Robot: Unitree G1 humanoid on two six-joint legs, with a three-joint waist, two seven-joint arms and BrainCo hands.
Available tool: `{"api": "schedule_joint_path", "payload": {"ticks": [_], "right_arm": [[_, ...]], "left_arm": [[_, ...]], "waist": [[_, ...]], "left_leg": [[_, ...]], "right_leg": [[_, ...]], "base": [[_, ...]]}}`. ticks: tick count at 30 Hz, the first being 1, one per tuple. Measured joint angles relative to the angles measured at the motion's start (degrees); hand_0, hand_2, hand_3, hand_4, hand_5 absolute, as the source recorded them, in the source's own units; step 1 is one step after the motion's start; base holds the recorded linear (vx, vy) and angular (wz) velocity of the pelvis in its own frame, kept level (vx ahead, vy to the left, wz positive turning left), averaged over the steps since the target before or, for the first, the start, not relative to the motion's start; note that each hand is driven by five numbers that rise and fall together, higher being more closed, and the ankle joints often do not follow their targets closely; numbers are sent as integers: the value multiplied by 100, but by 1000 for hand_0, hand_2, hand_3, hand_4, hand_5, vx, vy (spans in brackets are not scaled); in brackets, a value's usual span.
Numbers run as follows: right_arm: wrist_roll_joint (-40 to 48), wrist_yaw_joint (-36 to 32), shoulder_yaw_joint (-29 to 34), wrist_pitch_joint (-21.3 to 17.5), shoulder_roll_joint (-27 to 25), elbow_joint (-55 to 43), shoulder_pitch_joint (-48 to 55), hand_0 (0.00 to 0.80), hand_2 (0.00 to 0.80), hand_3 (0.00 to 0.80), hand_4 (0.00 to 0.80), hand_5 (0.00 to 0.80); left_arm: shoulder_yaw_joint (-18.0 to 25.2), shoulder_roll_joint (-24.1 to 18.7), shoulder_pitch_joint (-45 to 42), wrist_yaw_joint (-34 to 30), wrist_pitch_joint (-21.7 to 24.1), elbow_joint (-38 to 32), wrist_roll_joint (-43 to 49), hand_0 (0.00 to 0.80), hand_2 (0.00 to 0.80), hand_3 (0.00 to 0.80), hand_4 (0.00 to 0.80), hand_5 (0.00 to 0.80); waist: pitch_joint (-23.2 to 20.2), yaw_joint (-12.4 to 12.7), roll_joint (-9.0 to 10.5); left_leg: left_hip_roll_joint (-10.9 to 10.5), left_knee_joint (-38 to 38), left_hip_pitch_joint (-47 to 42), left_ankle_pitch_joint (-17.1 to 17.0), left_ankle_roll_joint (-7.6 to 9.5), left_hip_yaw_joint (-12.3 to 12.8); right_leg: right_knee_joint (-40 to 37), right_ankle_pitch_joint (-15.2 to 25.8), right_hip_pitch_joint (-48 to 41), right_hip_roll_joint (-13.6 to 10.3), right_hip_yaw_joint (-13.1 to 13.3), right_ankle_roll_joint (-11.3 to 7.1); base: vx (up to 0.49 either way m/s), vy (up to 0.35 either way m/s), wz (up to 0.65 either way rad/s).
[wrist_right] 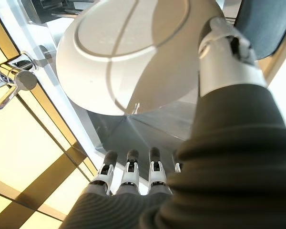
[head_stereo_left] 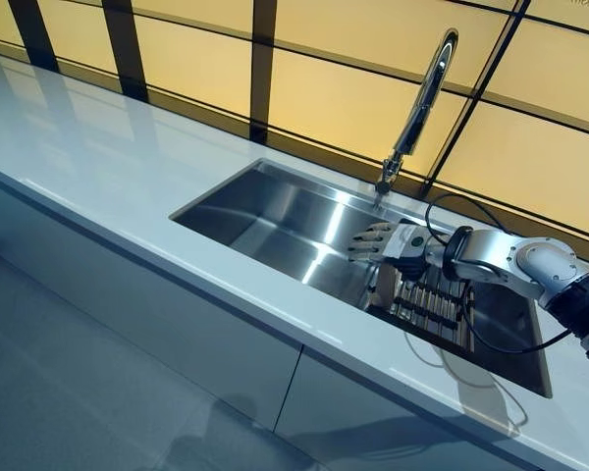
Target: Take plates into dishwasher
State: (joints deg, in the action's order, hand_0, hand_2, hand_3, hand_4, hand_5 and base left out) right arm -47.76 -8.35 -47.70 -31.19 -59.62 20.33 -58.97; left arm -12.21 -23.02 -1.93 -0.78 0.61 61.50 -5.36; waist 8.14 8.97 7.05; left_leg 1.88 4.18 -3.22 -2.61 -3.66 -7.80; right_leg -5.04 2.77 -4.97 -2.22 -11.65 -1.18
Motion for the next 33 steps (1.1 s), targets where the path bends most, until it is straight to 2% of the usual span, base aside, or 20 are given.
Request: {"api": "schedule_joint_path", "payload": {"ticks": [33], "right_arm": [[-3,-56,3,21,0,271,292,0,0,0,0,0]], "left_arm": [[2,-58,151,32,13,-127,-39,0,0,0,0,0]], "waist": [[177,3,5]], "left_leg": [[0,-3,152,-27,-9,-33]], "right_leg": [[13,5,130,3,-31,16]], "base": [[0,0,0]]}}
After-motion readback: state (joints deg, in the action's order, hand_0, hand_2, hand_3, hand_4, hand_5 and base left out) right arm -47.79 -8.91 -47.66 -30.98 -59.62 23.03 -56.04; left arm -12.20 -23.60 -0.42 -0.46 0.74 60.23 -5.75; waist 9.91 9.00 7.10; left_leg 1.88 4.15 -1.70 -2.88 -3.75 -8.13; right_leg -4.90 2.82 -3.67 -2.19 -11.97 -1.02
